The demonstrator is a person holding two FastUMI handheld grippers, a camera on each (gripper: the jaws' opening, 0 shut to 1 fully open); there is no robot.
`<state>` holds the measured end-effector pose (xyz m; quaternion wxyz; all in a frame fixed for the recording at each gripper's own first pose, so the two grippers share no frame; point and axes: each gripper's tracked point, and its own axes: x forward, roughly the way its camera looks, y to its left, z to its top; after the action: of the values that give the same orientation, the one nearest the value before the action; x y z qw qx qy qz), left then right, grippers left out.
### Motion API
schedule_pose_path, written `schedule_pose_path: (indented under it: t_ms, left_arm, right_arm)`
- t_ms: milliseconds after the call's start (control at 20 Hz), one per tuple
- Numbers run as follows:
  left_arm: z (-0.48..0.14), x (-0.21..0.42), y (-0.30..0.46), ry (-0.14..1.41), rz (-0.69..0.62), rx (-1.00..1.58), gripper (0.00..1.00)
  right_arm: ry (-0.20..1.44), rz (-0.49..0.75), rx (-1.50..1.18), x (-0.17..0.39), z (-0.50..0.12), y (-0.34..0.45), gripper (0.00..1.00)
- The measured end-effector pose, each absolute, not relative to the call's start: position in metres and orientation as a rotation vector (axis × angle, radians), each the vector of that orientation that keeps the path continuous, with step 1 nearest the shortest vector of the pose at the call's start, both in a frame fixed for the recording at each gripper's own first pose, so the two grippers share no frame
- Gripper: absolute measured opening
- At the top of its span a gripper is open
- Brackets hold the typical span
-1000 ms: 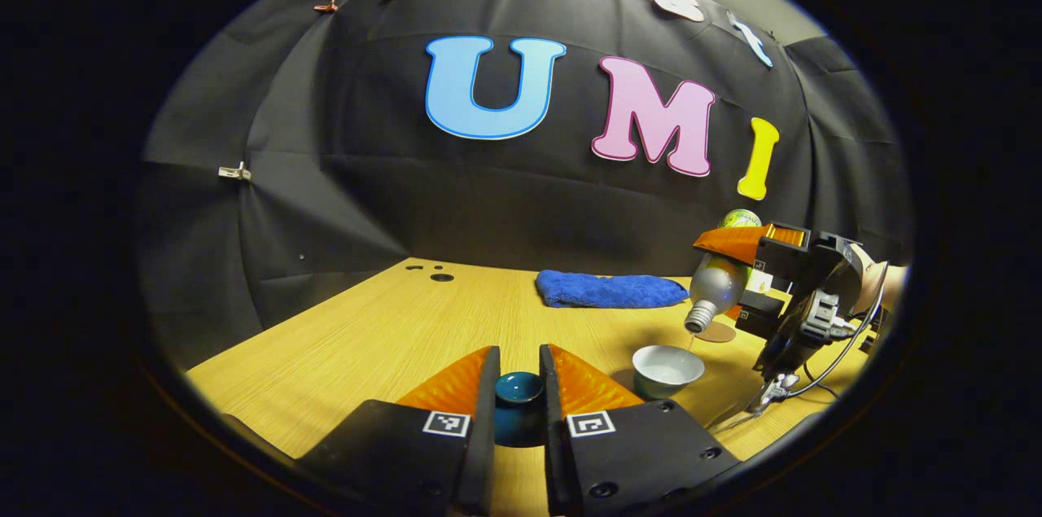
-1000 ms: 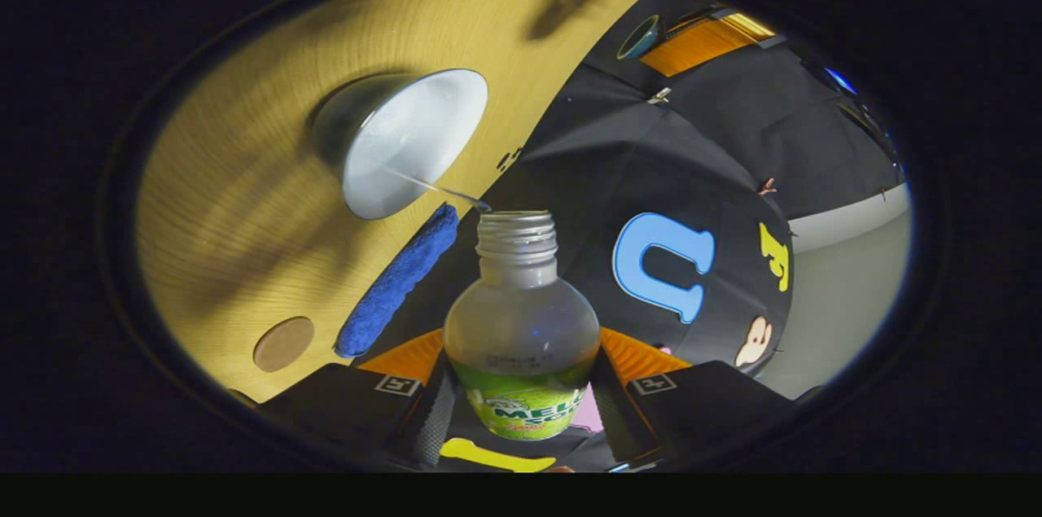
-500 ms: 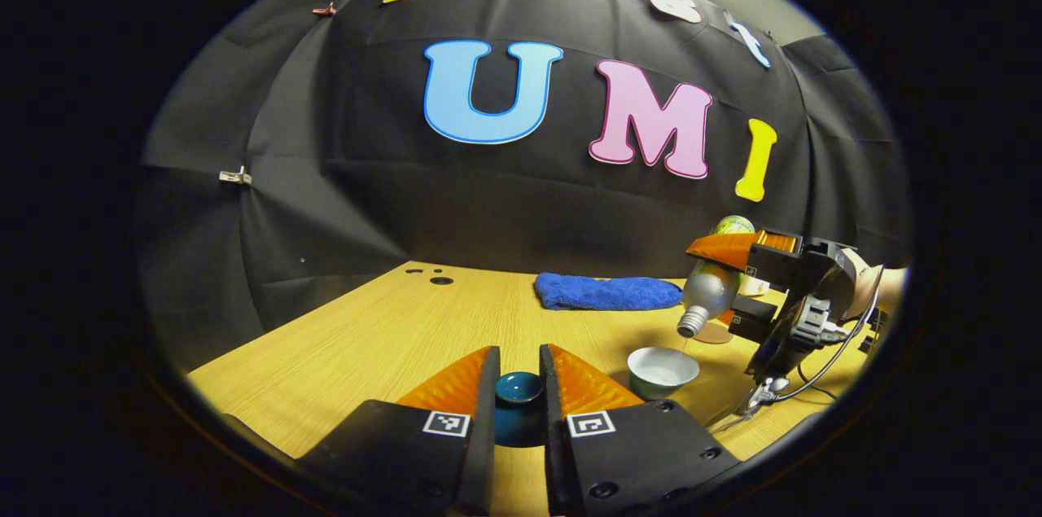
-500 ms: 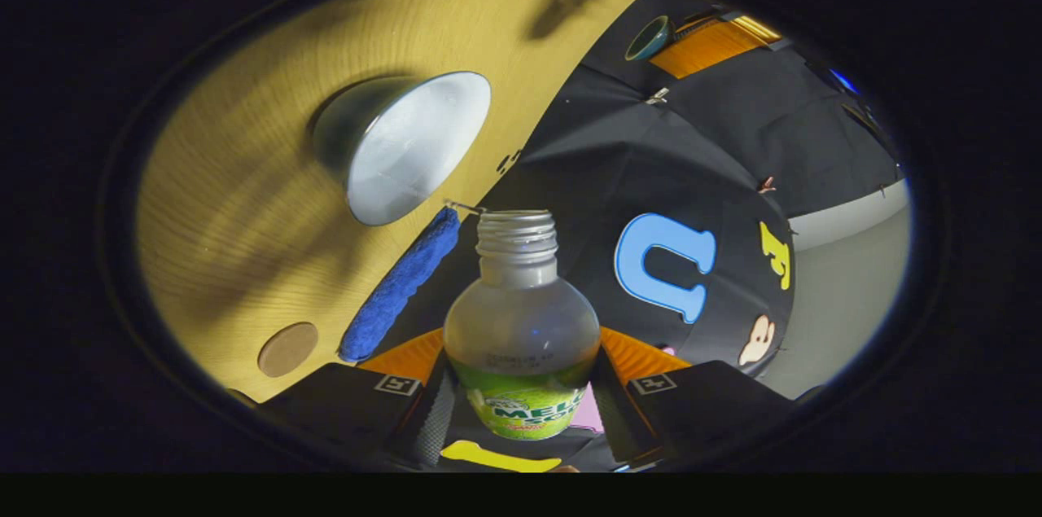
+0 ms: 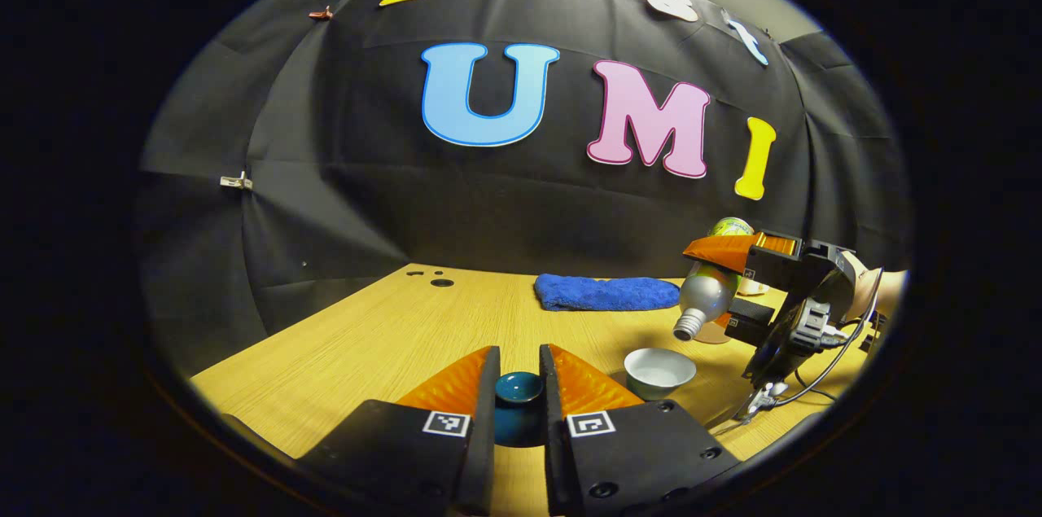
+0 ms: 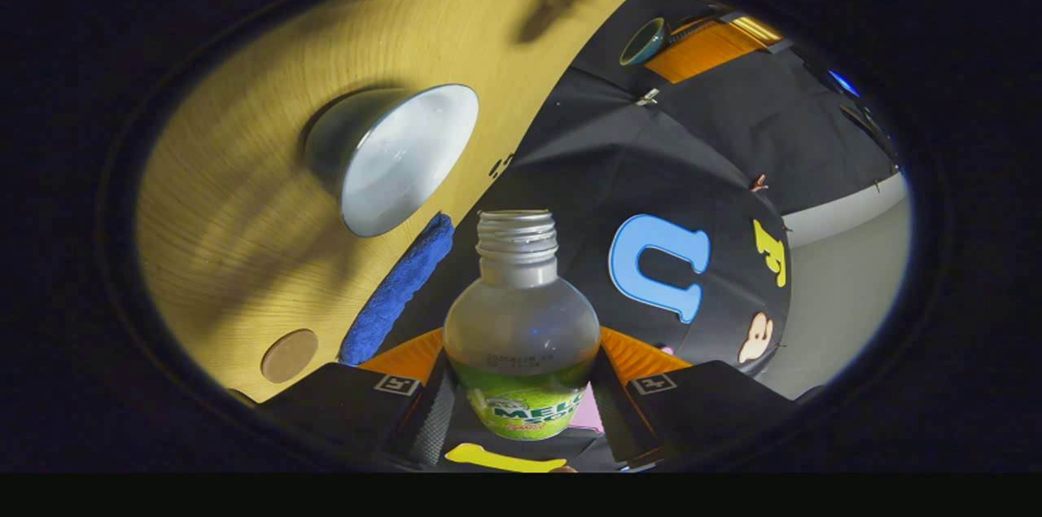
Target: Open the teacup lid with one hand, grasp the water bottle and pour water into the teacup with the other hand; after pouring, place the water bottle on the coaster and then close the teacup lid.
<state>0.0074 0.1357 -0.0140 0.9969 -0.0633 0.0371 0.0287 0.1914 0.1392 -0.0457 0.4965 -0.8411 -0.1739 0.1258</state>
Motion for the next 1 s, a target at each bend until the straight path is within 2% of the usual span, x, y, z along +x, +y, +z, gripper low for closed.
schedule_pose_path:
  t_ms: [150,250,550,850,1000]
  left_arm:
    - [-0.004,0.006,0.138,0.049,0.079,-0.14,0.31]
    - [0.003,0.003,0.135,0.038,0.079,-0.124,0.29]
    - [0.013,0.006,0.113,0.015,0.048,-0.15,0.29]
    - [0.012,0.019,0.079,0.037,-0.034,-0.207,0.29]
    - [0.013,0.021,0.072,0.036,-0.048,-0.208,0.29]
  right_arm:
    - [-0.277,0.329,-1.806,0.194,-0.053,0.126,0.78]
    - [-0.186,0.345,-1.659,0.191,-0.059,0.119,0.78]
    - [0.038,0.323,-1.131,0.184,-0.046,0.08,0.78]
    - [0.124,0.261,-0.656,0.18,-0.012,0.048,0.78]
    - [0.176,0.286,-0.418,0.178,-0.007,0.036,0.79]
